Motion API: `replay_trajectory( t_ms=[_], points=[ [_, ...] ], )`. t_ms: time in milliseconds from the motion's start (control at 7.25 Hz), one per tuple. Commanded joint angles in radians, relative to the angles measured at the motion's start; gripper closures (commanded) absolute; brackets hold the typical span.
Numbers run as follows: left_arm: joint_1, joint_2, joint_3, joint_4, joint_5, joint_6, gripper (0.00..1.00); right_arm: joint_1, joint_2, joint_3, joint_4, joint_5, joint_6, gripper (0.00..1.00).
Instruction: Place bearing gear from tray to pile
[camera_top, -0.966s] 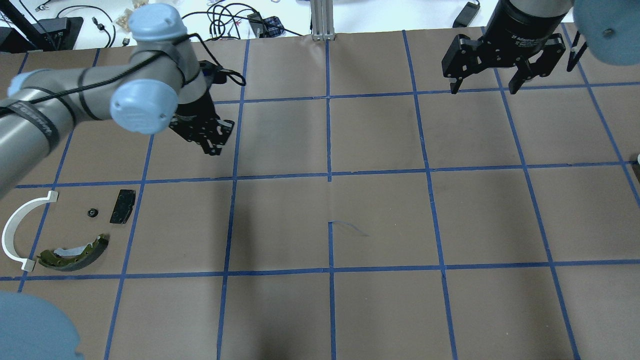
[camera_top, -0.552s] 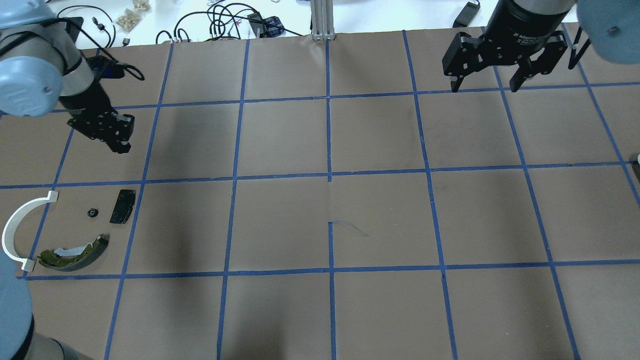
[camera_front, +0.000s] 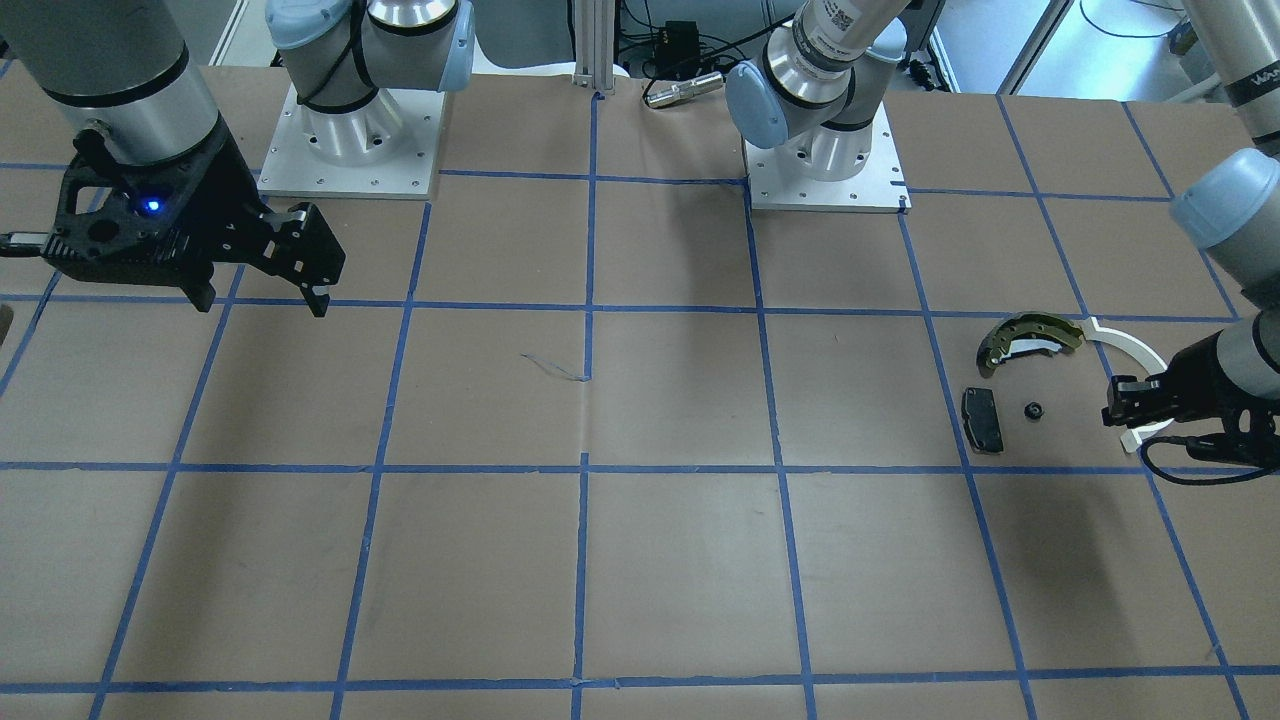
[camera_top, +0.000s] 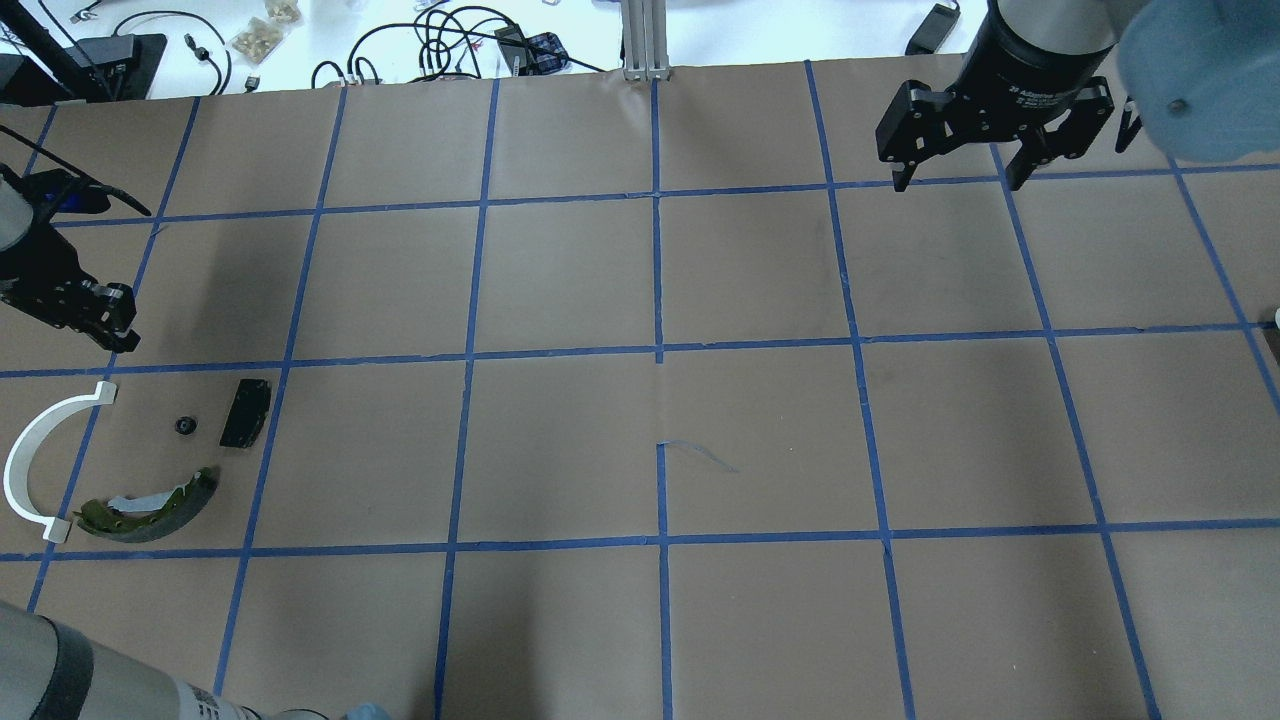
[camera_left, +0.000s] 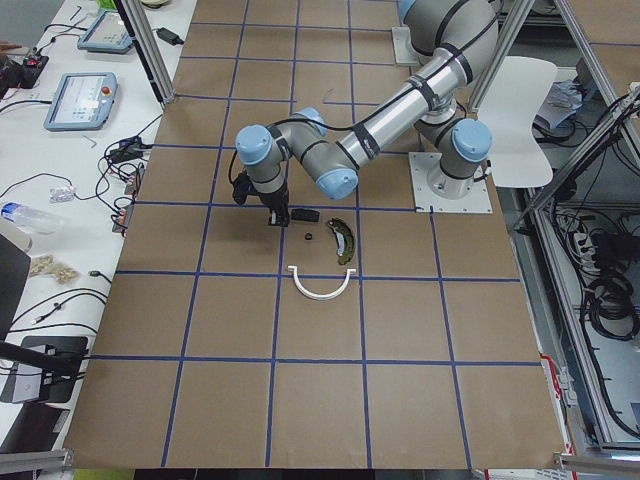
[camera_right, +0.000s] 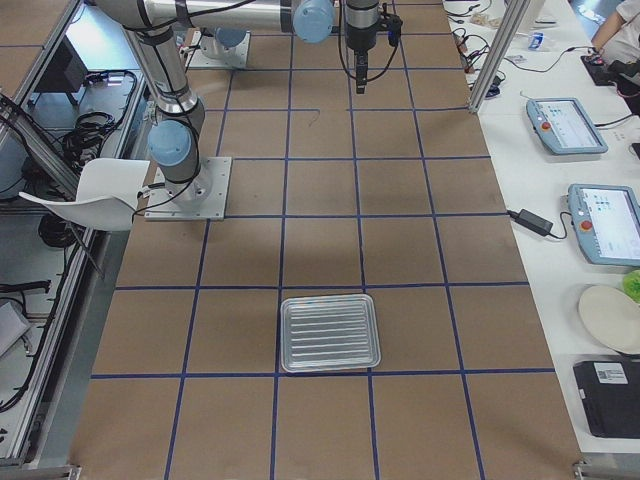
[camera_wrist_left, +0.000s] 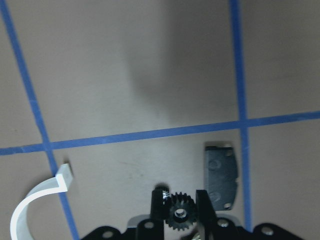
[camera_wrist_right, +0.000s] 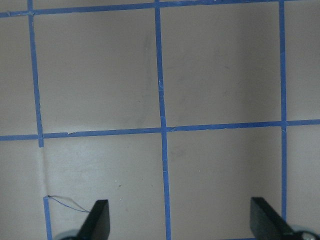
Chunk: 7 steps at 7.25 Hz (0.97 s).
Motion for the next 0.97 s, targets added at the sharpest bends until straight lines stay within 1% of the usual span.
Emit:
replay_trajectory(
  t_ms=[0,138,414,828],
  points=[
    [0.026,-0.022,-0.091,0.145,-0.001,0.035,1.00,0.000,-0.022,-0.003,-0.001,0.005,0.006,0.00],
    [0.026,-0.025,-0.122,0.187,0.002,0.035,1.00,0.000,-0.022,-0.001,0.005,0.005,0.008,0.00],
    [0.026,-0.026,-0.152,0.184,-0.001,0.034,1.00,0.000,-0.014,0.006,0.002,0.002,-0.042,0.00],
    [0.032,-0.028,-0.160,0.176,0.004,0.035,1.00,0.000,-0.012,0.010,-0.011,-0.012,-0.081,0.00]
  ],
)
